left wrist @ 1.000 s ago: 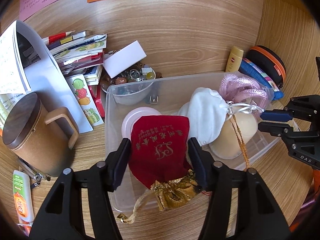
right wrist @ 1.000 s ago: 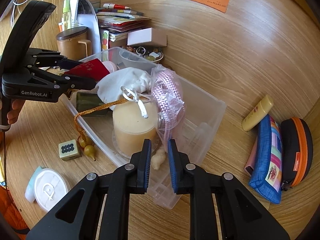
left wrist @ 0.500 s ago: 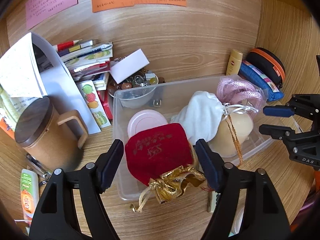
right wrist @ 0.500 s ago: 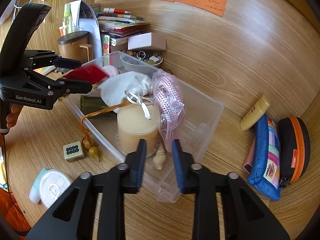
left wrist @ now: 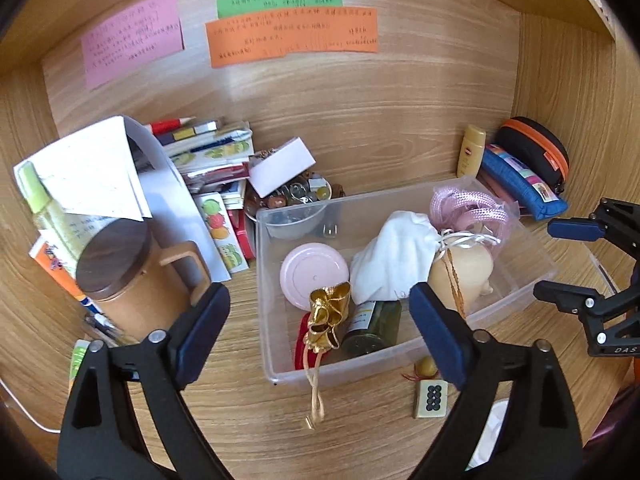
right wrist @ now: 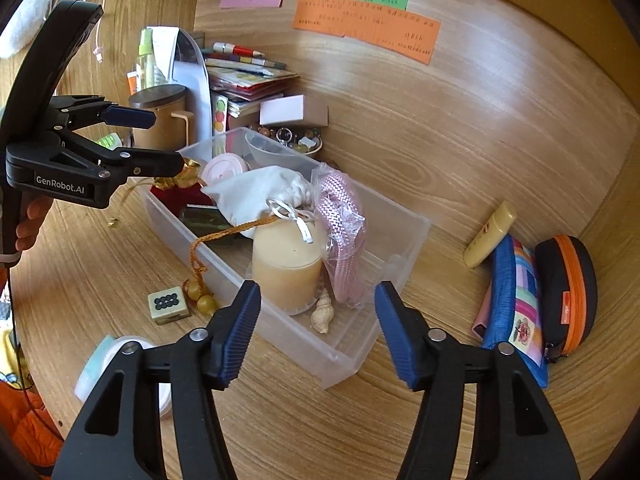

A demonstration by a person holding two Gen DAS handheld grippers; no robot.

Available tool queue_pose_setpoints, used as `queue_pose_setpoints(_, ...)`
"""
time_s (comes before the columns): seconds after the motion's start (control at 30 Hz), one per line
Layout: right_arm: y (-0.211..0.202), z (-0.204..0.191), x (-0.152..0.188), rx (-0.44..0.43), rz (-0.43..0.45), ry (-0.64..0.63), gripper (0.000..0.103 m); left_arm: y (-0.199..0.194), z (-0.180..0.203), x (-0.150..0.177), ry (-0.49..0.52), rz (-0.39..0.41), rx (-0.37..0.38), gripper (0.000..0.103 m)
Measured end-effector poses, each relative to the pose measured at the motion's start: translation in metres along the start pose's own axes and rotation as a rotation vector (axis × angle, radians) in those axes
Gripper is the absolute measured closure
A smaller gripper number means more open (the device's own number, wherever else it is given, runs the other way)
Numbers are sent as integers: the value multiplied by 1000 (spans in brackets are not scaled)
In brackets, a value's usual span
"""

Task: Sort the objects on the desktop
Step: 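Open the left gripper to drop the red pouch into the bin, then withdraw the left gripper while the right gripper grasps the white round container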

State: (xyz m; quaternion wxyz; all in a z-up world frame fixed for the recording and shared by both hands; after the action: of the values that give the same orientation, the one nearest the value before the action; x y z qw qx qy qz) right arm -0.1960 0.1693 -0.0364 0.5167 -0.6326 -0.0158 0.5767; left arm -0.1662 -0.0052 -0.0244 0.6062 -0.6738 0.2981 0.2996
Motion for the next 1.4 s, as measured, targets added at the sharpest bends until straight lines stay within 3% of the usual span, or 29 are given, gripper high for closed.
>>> queue_pose_setpoints(0.13,-8,-4,2,7,20,4,31,-9,0,4,-8,3,-11,7)
queue_pose_setpoints(0.37,-22,-20,11,-9,41,1,25,-23,-4,22,-45,-17,-22,5)
queue_pose_setpoints(0.7,-23,-53,42,-91,9,12,23,-36,1,68,-64,-61,-37,5)
queue_pose_setpoints(1.1,-13,-92,76,-215,-57,26,23,-38,11,115,-122,-125,11,5)
queue_pose_setpoints(1.4,11,-108,80,-227,-115,-13,23,-43,13,140,-156,-155,19,5)
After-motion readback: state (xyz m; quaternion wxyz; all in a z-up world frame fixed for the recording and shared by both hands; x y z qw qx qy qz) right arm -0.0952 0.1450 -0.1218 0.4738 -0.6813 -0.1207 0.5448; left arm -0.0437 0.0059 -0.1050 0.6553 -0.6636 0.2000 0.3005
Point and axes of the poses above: each gripper's, at about its wrist camera, not at the fingertips, and y roughly the way its jaws point, z to its right, x to its underside, the point moved 5 cm from there along y, roughly the way its jaws point, and after that the axes turned 1 degree about y, right-handed, at the moved point
